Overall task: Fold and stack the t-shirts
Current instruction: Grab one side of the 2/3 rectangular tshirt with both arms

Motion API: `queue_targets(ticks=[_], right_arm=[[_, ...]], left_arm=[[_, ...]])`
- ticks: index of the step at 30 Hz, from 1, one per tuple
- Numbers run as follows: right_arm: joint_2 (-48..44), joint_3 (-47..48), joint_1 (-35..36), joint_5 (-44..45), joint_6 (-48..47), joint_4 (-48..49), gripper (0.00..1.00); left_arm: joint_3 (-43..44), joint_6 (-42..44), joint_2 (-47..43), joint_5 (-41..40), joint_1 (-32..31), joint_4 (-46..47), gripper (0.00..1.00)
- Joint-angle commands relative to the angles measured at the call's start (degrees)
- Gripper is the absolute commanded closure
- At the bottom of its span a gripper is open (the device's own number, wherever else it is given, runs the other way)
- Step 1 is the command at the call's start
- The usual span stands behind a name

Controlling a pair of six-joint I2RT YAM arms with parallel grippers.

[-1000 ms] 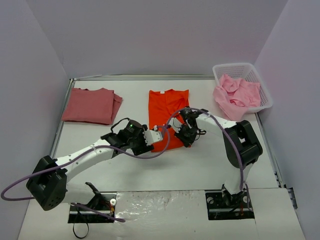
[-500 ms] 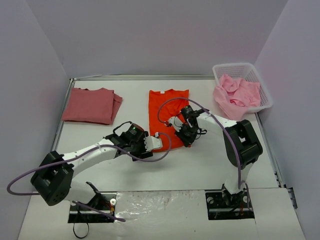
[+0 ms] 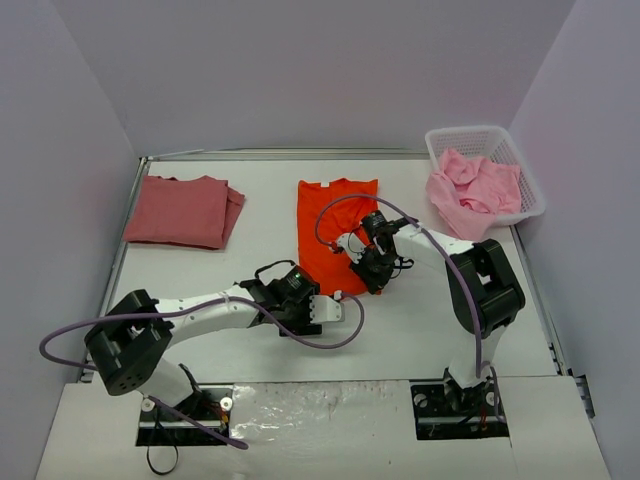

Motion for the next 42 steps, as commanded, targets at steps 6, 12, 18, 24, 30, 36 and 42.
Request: queue_targets(ticks=[6, 12, 18, 24, 30, 36, 42], right_arm=[[8.9, -5.1, 0.6, -0.8, -0.8, 1.8, 1.0], [8.9, -5.2, 0.6, -0.8, -0.8, 1.9, 1.0], [9.0, -5.0, 0.6, -0.8, -0.8, 1.8, 1.0], [9.0, -5.0, 0.6, -0.8, -0.9, 1.7, 1.0], [9.1, -4.9, 0.6, -1.0, -1.0, 1.6, 1.0], [9.2, -4.9, 0.6, -0.9, -1.0, 1.3, 1.0], [9.1, -4.9, 0.6, -0.9, -1.1, 1.1, 1.0]], left_arm=[[0.9, 1.1, -0.1, -4.6, -0.4, 6.4, 0.35], [3.4, 0.4, 2.6, -4.5, -0.6, 6.1, 0.35], [5.7, 0.7, 5.5, -6.1, -0.7, 6.1, 0.35], [6.2, -0.1, 6.7, -8.8, -0.7, 8.4, 0.36], [6.5, 0.0, 7.6, -8.9, -0.9, 8.5, 0.53], [7.5, 0.1, 8.3, -8.2, -0.9, 7.5, 0.67], [8.3, 0.1, 8.9, -7.9, -0.9, 6.6, 0.85]])
